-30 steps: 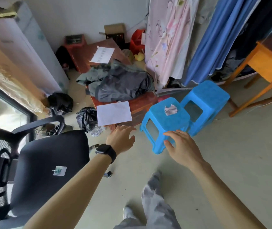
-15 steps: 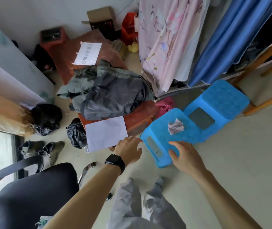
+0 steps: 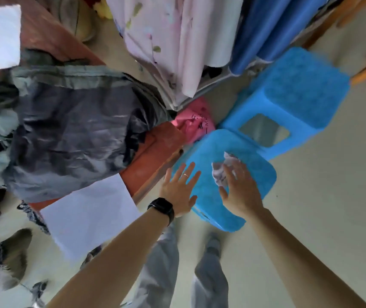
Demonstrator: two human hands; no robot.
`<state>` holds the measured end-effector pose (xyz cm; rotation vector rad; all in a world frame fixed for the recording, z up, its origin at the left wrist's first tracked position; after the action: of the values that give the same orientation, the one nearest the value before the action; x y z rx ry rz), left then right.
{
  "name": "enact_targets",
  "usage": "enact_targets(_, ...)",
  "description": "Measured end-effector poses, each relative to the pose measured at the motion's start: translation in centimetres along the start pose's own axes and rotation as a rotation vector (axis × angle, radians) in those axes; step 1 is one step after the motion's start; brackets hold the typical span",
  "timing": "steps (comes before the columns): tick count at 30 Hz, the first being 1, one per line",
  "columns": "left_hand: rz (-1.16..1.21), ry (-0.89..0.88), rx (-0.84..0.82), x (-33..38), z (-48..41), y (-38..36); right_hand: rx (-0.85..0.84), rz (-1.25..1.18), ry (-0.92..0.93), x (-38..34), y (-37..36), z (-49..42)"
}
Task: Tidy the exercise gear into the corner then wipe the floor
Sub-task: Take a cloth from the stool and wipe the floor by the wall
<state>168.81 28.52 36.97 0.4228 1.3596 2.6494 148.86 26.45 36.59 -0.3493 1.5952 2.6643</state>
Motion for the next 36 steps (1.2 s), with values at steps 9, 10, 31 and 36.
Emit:
enact_targets(9,-0.194,-0.093,-0.152,-1.0,-2.4,-5.1,0.298,-0.054,-0.125,1.2,-8.3,-0.6)
enact_targets(10,-0.2,-0.086,-0.176,-1.0,-2.4,-4.9,0.338,-0.092,-0.157,0.7,-8.7,0.4)
enact_targets(31,-0.415,-0.639,-0.251,45.8,15.0,9.8,0.469,-1.072,-0.975,17.6,7.2,52.6)
enact_targets(36,-0.503,-0.964,-0.154,63.0,21.8,8.8,0.816,-1.18,-1.198,22.1,8.0,67.2)
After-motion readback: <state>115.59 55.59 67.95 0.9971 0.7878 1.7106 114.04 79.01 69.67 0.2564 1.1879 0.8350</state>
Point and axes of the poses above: each hand's wrist, its own z-axis away from the middle knuckle, its own y-axis out of the back of the hand, x = y × z, the point moved 2 cm from there along -z, towards the middle knuckle
